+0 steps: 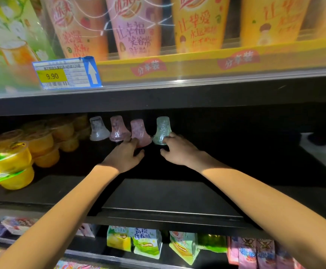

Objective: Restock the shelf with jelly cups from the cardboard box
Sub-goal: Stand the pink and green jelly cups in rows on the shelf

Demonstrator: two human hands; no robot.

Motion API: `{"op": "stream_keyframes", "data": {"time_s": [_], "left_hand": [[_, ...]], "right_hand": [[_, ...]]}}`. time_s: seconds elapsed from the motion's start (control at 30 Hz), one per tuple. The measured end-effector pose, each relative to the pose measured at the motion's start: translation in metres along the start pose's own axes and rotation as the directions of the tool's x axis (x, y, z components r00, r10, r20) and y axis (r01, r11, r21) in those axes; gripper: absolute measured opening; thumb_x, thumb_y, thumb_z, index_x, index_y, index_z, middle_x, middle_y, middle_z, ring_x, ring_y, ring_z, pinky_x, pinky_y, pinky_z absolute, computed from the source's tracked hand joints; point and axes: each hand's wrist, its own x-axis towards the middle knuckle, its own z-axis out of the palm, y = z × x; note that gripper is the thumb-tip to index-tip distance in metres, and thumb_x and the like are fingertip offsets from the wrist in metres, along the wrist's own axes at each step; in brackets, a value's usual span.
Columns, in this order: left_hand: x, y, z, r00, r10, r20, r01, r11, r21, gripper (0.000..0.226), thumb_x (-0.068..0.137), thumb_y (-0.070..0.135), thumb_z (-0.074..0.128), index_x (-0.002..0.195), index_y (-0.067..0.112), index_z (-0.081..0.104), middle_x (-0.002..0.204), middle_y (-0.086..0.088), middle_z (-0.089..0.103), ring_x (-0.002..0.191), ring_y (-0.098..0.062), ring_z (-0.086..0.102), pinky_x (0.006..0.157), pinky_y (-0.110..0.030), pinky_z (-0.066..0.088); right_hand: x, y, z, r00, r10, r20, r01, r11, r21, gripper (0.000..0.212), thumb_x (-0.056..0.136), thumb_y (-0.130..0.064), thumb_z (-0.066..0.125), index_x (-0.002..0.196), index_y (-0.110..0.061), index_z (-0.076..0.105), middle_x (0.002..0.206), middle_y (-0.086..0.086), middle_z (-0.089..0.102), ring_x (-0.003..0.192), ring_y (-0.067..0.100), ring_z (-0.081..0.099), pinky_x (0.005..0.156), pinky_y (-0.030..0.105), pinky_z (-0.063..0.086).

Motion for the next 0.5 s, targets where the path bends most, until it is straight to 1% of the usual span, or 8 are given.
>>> {"op": "stream_keyframes", "data": {"time_s": [0.1, 0.2, 0.27, 0.37, 0.5], "left_hand": [[0.007, -0.002, 0.003, 1.000, -0.022, 0.000, 0.022, 1.000, -0.017, 0.027, 0.095, 0.036, 0.054, 0.117, 0.021, 0.051, 0.110, 0.002, 0.050, 0.094, -0.014, 0.058, 0.073, -0.026, 0.044], [0.013, -0.002, 0.005, 1.000, -0.011, -0.014, 0.011, 1.000, -0.019, 0.030, 0.095, 0.033, 0.054, 0.121, 0.019, 0.049, 0.120, -0.002, 0.046, 0.100, -0.017, 0.058, 0.082, -0.030, 0.048], [0.018, -0.002, 0.007, 1.000, -0.014, -0.010, 0.014, 1.000, -0.026, 0.037, 0.094, 0.032, 0.055, 0.128, 0.018, 0.046, 0.125, -0.004, 0.044, 0.105, -0.018, 0.056, 0.086, -0.029, 0.046], [0.027, 0.000, 0.009, 1.000, -0.024, 0.019, 0.024, 0.999, -0.036, 0.043, 0.094, 0.033, 0.056, 0.133, 0.018, 0.043, 0.129, -0.005, 0.044, 0.108, -0.017, 0.056, 0.085, -0.026, 0.045], [0.036, -0.001, 0.013, 0.998, -0.049, 0.044, 0.051, 0.997, -0.052, 0.045, 0.094, 0.027, 0.055, 0.134, 0.016, 0.040, 0.128, -0.008, 0.046, 0.109, -0.019, 0.055, 0.084, -0.028, 0.044]], "right_hand": [[0.004, 0.001, 0.003, 1.000, -0.009, -0.006, 0.009, 1.000, -0.023, 0.048, 0.096, -0.041, 0.050, 0.134, -0.012, 0.053, 0.135, 0.006, 0.047, 0.122, 0.028, 0.047, 0.099, 0.041, 0.046], [0.008, 0.001, 0.004, 1.000, -0.018, -0.012, 0.017, 0.999, -0.028, 0.049, 0.097, -0.040, 0.051, 0.137, -0.012, 0.051, 0.138, 0.007, 0.045, 0.127, 0.029, 0.044, 0.101, 0.040, 0.044], [0.009, 0.001, 0.005, 1.000, -0.013, -0.005, 0.013, 1.000, -0.017, 0.050, 0.097, -0.040, 0.051, 0.139, -0.012, 0.049, 0.139, 0.007, 0.043, 0.129, 0.029, 0.042, 0.102, 0.040, 0.043], [0.011, 0.002, 0.006, 1.000, -0.001, -0.001, 0.001, 1.000, -0.028, 0.051, 0.097, -0.039, 0.052, 0.139, -0.010, 0.048, 0.139, 0.008, 0.041, 0.128, 0.029, 0.043, 0.102, 0.040, 0.044], [0.015, -0.001, 0.008, 0.999, 0.035, 0.003, -0.035, 0.999, -0.033, 0.052, 0.097, -0.040, 0.051, 0.138, -0.008, 0.047, 0.139, 0.010, 0.041, 0.128, 0.031, 0.042, 0.103, 0.045, 0.044]]}}
